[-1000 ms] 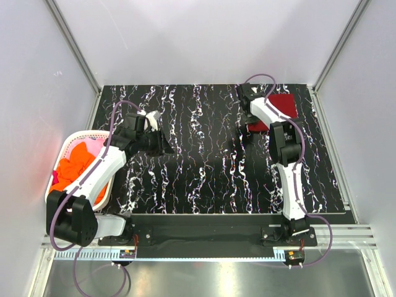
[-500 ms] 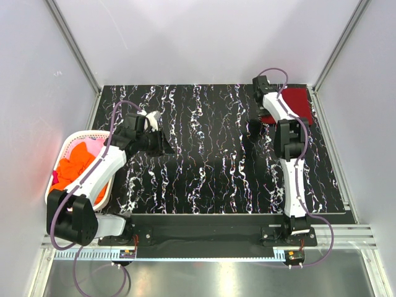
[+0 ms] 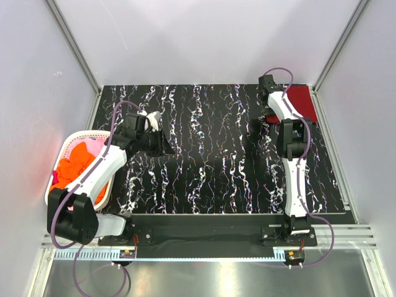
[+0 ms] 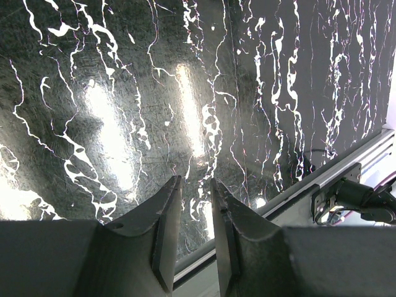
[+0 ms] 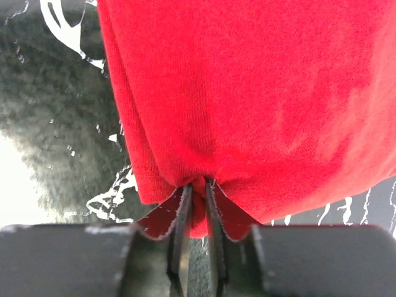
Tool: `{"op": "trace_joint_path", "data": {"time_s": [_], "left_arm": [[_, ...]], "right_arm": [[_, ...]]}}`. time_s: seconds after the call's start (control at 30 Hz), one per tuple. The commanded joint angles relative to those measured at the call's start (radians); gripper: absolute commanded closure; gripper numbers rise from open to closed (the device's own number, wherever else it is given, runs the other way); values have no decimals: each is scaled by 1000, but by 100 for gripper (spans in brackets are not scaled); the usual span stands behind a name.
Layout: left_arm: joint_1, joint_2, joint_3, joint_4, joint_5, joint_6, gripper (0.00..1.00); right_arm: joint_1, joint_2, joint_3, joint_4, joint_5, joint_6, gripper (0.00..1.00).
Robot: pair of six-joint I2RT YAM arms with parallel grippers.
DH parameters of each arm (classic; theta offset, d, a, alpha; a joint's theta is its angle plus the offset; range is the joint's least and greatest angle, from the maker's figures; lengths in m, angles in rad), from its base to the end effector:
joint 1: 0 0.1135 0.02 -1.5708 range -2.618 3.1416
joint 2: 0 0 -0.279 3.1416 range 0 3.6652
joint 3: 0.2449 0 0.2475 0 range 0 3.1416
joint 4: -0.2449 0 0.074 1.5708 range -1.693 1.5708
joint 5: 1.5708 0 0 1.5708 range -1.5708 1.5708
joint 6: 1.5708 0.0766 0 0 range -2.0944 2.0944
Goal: Fold and stack the t-shirts
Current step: Neatly place the folded tshirt to the corner
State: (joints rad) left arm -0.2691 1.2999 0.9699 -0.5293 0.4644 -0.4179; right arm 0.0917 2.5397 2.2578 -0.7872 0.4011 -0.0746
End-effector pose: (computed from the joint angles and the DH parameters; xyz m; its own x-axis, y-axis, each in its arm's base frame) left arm 0.2656 -0.1088 0.2534 -0.8782 -0.1342 -0.4591 0.1786 0.7984 -0.5750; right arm 0.5672 0.0221 0.1356 -0.8783 -0.1497 -0.4541 0.0373 0.9254 -0.3772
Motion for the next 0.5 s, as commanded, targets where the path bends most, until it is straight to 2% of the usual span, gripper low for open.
{"op": "trace_joint_path", "data": {"time_s": [0.0,0.03,0.2,0.47], "left_arm": [[4,-14,24,23,28,13,69],[5,-17,24,23,26,11,69],[5,-21,15,32,29,5,69],[5,-21,9,37,46,4,69]], "right_arm": [[8,-74,-56,-38,-65,25,77],[9,-111,-88,-37,-79,38,74],[25,-190,-197,-1,-128,47,69],[34,-222,-245,23,-160,68,64]]}}
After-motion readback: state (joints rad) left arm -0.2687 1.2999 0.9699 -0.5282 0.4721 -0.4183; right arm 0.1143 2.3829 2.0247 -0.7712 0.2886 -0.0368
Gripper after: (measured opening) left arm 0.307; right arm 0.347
